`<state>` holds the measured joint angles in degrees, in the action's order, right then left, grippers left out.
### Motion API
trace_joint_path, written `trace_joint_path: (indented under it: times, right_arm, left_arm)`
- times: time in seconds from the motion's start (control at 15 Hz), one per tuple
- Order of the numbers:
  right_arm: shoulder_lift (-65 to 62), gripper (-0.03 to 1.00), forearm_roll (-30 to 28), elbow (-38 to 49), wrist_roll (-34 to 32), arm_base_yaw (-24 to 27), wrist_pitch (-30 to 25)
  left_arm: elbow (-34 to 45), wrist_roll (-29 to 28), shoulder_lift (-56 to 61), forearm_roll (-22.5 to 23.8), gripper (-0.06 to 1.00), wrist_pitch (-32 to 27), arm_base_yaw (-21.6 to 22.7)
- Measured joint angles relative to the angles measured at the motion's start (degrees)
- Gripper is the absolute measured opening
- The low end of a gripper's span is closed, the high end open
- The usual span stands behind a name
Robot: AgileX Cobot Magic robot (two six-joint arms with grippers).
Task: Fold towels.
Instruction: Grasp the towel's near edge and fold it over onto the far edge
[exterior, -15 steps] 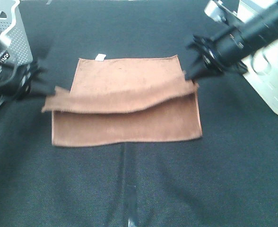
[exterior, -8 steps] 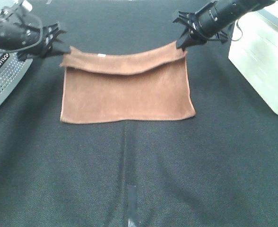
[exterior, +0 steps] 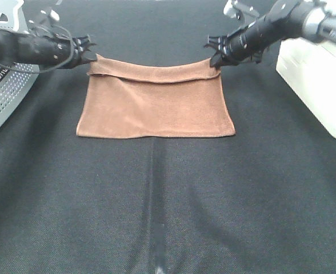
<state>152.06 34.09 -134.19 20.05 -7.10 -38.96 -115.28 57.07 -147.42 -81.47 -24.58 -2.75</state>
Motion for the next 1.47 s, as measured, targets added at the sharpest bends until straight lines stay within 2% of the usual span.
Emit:
trace_joint_path:
  times: [0.07, 0.13, 0.2, 0.27, 0.33, 0.4, 0.47, 0.53, 0.6, 0.73, 0.87, 1.07, 1.2, 1.33, 1.4, 1.47]
  right_arm:
    - [1.09, 0.00, 0.00, -0.40, 0.06, 0.00, 1.38]
    - [2.18, 0.00, 0.00, -0.52, 0.11, 0.00, 3.44]
    - [2.58, 0.02, 0.00, -0.57, 0.29, 0.00, 3.90]
    - [2.64, 0.10, -0.11, -0.57, 0.63, 0.00, 3.90]
    - [2.64, 0.24, -0.11, -0.57, 0.74, 0.00, 3.95]
    - [2.52, 0.43, -0.17, -0.63, 0.80, 0.00, 3.90]
    - [2.35, 0.58, -0.17, -0.63, 1.09, 0.00, 3.27]
    - [1.95, 0.70, -0.80, -0.63, 1.20, 0.00, 1.66]
    - [0.86, 0.76, -1.89, -0.63, 1.20, 0.00, -1.95]
    - [-1.89, 0.78, -3.78, -0.63, 1.15, 0.00, -7.68]
    - [-4.13, 0.78, -4.70, -0.92, -2.01, 0.00, -12.72]
    - [-6.88, 0.78, -7.16, -0.92, -4.53, 0.00, -22.29]
    - [-7.79, 0.78, -7.91, -0.92, -5.67, 0.00, -28.48]
    - [-8.88, 0.78, -8.42, -0.92, -7.91, 0.00, -30.14]
    - [-9.85, 0.78, -10.20, 0.00, -11.00, 0.00, -30.19]
    - [-9.85, 0.78, -10.20, 0.00, -11.00, 0.00, -30.19]
  left_arm:
    - [-2.58, 0.00, -2.35, 0.00, 0.02, 1.26, -0.63]
    - [-5.21, -0.06, -4.70, 0.00, 0.09, 2.81, -1.78]
    - [-5.67, -0.06, -5.27, 0.23, 0.19, 3.84, -2.35]
    - [-5.84, -0.06, -5.39, 0.97, 0.32, 4.35, -2.69]
    - [-5.96, -0.17, -5.39, 1.66, 0.50, 4.93, -2.69]
    - [-6.02, -0.17, -5.39, 2.06, 0.65, 5.27, -2.69]
    - [-6.02, -0.29, -5.39, 2.35, 0.74, 5.21, -2.58]
    - [-6.02, -0.29, -5.39, 2.69, 0.78, 4.47, -2.52]
    - [-6.02, -0.40, -4.98, 4.76, 0.80, 1.43, -2.52]
    - [-6.02, -0.40, -3.50, 9.00, 0.80, -7.73, -2.52]
    - [-6.13, -1.43, -1.89, 13.35, 0.81, -16.56, -2.41]
    - [-6.13, -10.94, -0.23, 19.88, 0.81, -23.49, -1.55]
    - [-6.13, -20.11, 1.43, 25.95, 0.81, -26.81, -1.38]
    - [-5.90, -27.73, 2.64, 29.34, 0.81, -30.71, -1.38]
    - [-3.27, -29.68, 4.76, 30.37, 0.81, -31.17, -1.60]
    - [-3.27, -29.68, 4.76, 30.37, 0.81, -31.17, -1.60]
